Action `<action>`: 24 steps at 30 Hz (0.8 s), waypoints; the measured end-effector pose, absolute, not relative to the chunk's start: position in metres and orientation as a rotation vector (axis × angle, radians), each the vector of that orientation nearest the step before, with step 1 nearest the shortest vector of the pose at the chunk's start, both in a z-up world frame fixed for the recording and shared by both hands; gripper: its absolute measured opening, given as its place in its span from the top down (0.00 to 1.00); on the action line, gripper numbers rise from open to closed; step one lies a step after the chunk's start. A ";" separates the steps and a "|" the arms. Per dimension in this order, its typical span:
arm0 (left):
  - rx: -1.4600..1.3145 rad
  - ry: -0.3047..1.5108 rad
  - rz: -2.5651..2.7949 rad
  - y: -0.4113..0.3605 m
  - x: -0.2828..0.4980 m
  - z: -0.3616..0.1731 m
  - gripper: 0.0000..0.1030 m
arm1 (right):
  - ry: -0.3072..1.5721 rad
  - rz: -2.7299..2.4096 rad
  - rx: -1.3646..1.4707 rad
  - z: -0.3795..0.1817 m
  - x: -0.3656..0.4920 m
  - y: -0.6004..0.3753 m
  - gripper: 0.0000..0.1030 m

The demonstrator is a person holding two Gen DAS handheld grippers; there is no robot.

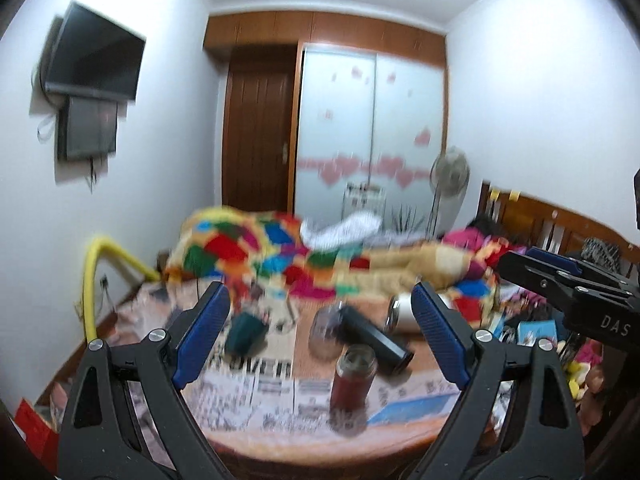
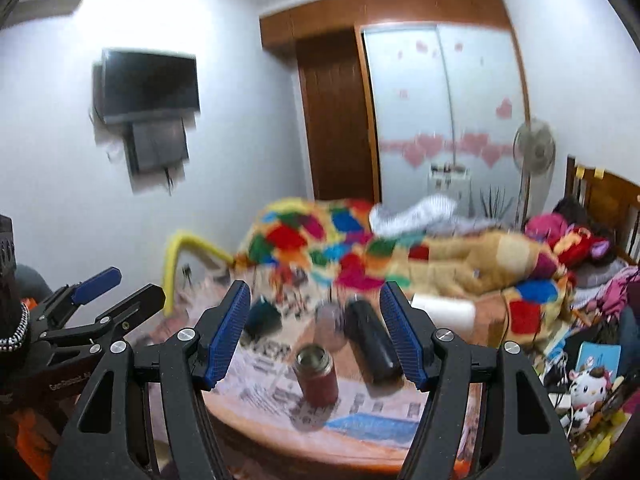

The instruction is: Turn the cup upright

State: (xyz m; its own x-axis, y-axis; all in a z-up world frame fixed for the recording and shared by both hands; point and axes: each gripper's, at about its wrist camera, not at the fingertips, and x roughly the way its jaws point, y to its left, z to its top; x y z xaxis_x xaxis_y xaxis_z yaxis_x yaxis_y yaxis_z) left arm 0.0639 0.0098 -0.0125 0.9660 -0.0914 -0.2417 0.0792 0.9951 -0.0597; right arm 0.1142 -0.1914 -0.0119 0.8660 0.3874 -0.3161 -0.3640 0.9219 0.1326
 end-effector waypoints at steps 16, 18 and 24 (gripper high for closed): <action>-0.045 0.114 -0.052 0.000 0.000 0.009 0.00 | 0.170 0.297 0.046 -0.002 0.062 -0.194 0.00; -0.049 0.121 -0.041 0.000 -0.003 0.007 0.00 | 0.183 0.298 0.034 -0.005 0.062 -0.193 0.00; -0.054 0.126 -0.031 0.002 -0.008 0.006 0.00 | 0.190 0.305 0.029 -0.008 0.054 -0.198 0.00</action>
